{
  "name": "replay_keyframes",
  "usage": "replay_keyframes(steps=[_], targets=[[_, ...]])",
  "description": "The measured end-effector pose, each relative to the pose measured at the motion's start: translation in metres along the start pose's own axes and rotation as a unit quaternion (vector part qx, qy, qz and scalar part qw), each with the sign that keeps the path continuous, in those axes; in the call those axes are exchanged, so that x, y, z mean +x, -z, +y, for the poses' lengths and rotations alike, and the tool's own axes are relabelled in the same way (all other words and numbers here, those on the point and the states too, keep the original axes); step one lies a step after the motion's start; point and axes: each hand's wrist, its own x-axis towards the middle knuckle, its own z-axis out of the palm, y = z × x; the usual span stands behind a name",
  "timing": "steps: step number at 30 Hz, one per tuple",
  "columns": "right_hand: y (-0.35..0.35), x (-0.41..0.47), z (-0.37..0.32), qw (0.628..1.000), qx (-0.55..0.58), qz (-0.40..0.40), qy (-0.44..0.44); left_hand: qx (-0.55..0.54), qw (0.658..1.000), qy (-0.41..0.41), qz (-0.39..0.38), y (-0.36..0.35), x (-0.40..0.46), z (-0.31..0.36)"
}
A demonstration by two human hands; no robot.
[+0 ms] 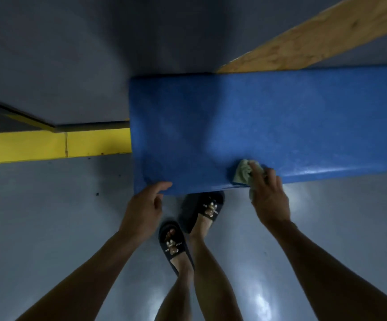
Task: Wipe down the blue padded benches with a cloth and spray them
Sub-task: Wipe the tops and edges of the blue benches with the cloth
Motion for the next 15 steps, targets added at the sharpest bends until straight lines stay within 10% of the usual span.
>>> replay_keyframes(steps=[6, 15], targets=[[0.035, -0.001, 0.059, 0.947, 0.158, -0.032, -0.28, 0.01, 0.998, -0.05, -0.043, -0.027, -0.003, 0.042], [0.101, -0.039, 0.115, 0.849, 0.448, 0.045, -0.276, 0.002, 0.988, -0.103, -0.114, -0.089, 0.001, 0.159]])
